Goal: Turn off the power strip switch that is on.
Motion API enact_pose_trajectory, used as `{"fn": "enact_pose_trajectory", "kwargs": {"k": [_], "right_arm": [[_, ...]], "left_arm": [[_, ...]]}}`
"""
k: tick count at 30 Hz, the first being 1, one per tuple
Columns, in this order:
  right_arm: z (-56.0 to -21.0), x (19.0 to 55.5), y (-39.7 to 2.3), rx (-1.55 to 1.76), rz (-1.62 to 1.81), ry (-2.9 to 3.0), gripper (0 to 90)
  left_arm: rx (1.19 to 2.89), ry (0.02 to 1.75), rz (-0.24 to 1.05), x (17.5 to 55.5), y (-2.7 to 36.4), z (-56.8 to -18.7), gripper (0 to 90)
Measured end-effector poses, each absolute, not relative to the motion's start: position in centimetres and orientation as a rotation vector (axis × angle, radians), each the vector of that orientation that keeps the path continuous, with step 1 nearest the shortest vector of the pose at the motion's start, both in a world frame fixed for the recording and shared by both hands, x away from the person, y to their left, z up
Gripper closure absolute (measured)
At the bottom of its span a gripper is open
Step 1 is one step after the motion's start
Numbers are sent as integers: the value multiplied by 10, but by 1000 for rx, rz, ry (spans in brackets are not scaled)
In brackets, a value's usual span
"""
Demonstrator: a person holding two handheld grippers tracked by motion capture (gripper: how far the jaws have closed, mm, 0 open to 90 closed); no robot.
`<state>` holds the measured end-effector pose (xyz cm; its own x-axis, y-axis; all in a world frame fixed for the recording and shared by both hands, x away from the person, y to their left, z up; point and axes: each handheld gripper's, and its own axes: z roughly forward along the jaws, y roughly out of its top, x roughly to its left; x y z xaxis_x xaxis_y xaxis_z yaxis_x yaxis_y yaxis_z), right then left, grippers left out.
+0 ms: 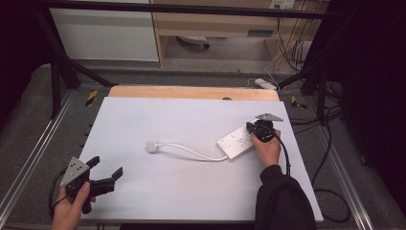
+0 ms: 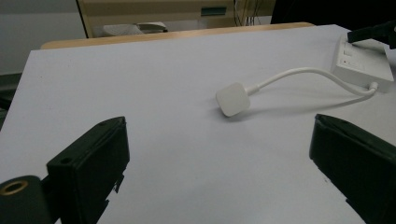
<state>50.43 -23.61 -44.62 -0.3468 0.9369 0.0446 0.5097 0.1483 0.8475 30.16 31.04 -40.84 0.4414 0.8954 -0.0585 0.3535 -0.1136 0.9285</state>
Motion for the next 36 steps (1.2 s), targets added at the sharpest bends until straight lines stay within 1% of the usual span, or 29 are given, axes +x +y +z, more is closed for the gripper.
{"fn": "enact_pose_trajectory", "kwargs": {"k": [36], "right_arm": [[-451,501,-236,1354,1129,1894,900]], "left_arm": [[1692,1093,671,302,309,-409,49]]}}
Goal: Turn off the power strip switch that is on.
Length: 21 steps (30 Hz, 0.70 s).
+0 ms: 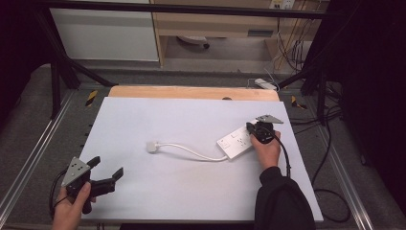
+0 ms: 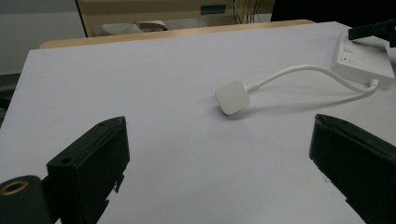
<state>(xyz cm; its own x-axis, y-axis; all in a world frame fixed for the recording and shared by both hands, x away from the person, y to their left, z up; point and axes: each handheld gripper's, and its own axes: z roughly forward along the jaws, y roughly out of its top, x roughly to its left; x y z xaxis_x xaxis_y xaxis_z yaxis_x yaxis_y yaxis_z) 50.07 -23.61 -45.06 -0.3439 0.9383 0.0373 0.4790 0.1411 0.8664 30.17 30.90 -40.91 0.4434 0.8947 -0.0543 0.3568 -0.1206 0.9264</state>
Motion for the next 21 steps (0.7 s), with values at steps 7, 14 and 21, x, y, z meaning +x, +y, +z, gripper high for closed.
{"fn": "enact_pose_trajectory", "kwargs": {"k": [7,14,21], "right_arm": [[-452,501,-236,1337,1109,1900,900],[-451,501,-234,1336,1090,1903,900],[-450,500,-235,1326,1083,1917,900]], "left_arm": [[1693,1094,673,302,309,-409,49],[1693,1093,674,302,309,-409,49],[1692,1092,671,302,309,-409,49]]}}
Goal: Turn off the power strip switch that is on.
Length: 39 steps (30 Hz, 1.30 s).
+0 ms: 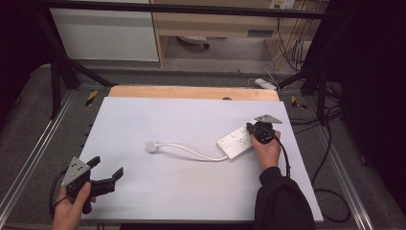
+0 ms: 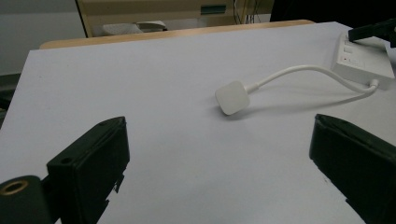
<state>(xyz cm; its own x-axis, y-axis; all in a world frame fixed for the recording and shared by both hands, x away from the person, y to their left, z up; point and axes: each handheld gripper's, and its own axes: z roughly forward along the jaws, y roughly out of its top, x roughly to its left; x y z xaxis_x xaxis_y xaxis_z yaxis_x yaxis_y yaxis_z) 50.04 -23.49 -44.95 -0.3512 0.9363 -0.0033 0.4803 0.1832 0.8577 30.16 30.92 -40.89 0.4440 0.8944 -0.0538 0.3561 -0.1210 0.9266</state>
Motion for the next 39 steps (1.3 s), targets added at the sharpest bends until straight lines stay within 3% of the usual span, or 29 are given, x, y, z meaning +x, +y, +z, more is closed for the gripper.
{"fn": "enact_pose_trajectory", "kwargs": {"k": [39], "right_arm": [[-445,500,-233,1333,1143,1900,897]], "left_arm": [[1692,1090,674,301,309,-408,49]]}}
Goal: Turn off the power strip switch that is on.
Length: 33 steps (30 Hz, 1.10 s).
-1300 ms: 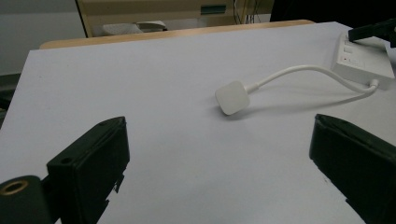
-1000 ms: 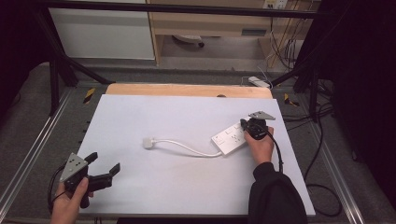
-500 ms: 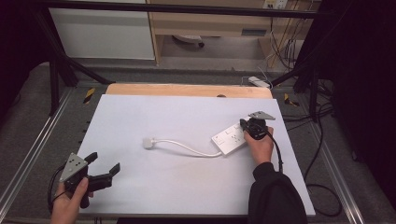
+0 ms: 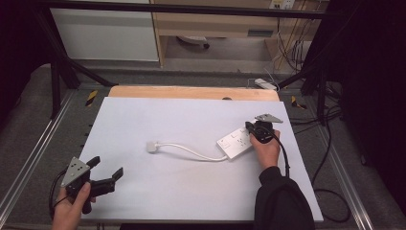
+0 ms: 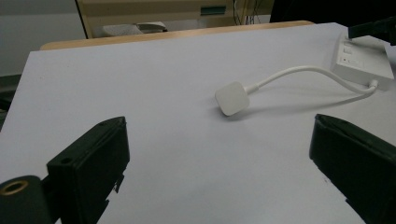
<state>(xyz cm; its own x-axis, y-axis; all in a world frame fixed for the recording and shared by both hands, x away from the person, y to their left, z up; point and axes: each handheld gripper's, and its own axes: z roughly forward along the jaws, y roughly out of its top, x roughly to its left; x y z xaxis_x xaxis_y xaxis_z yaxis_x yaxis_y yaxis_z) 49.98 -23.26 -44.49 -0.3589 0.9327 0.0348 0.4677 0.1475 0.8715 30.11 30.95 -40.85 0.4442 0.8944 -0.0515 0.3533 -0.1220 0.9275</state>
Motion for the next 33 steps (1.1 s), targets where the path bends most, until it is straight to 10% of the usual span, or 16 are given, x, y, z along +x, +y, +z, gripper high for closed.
{"fn": "enact_pose_trajectory", "kwargs": {"k": [33], "right_arm": [[-399,479,-231,1384,1301,1842,65]], "left_arm": [[1692,1096,677,302,309,-409,48]]}}
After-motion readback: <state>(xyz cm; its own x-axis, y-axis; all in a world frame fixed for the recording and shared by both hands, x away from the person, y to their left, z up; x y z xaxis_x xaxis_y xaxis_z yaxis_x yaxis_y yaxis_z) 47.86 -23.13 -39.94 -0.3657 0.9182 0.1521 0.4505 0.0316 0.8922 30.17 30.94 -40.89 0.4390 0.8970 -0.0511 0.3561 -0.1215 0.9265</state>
